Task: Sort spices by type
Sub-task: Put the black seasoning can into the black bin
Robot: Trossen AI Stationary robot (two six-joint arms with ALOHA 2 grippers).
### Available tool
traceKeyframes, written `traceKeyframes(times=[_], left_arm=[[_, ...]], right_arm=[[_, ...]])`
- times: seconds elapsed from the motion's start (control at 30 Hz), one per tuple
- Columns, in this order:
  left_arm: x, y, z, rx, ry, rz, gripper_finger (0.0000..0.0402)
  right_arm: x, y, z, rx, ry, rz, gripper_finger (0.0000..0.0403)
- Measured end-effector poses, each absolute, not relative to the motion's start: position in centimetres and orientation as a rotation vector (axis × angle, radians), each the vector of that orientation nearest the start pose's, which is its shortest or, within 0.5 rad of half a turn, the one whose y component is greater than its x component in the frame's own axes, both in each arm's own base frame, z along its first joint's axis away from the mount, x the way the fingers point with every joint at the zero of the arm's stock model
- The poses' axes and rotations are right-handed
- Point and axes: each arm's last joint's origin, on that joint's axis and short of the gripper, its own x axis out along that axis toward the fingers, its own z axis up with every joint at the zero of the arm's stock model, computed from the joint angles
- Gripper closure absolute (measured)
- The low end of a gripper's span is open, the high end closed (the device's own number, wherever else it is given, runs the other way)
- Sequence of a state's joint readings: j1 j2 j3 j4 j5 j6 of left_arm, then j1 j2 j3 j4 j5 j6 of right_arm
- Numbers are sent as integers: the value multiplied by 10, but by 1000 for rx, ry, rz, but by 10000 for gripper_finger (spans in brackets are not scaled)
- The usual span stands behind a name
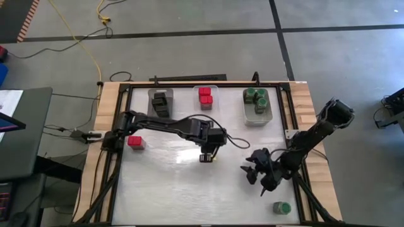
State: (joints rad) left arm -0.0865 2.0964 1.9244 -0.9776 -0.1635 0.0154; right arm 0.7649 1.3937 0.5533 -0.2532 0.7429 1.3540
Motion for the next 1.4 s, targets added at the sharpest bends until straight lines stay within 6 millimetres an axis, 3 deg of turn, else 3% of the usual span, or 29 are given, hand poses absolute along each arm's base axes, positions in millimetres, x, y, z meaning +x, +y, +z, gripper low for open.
traceKeyframes(times=[0.17,0.3,0.47,0.6,0.8,1.0,1.13,1.4], left_arm=[[430,-31,285,132,1108,115,281],[411,-30,280,134,1086,189,281],[361,-28,259,5,1052,235,281],[314,-32,255,-82,978,252,281],[247,-35,276,-128,855,271,281],[197,-25,298,-101,799,306,276],[181,-13,305,-17,809,357,271],[176,15,304,175,903,346,273]], right_arm=[[177,136,142,544,623,-498,127],[179,134,142,548,621,-507,127],[179,134,142,549,622,-508,127],[180,133,142,551,622,-513,127],[182,130,142,556,619,-527,127],[184,126,141,560,617,-546,127],[185,124,141,555,619,-562,127],[187,118,140,552,622,-594,127]])
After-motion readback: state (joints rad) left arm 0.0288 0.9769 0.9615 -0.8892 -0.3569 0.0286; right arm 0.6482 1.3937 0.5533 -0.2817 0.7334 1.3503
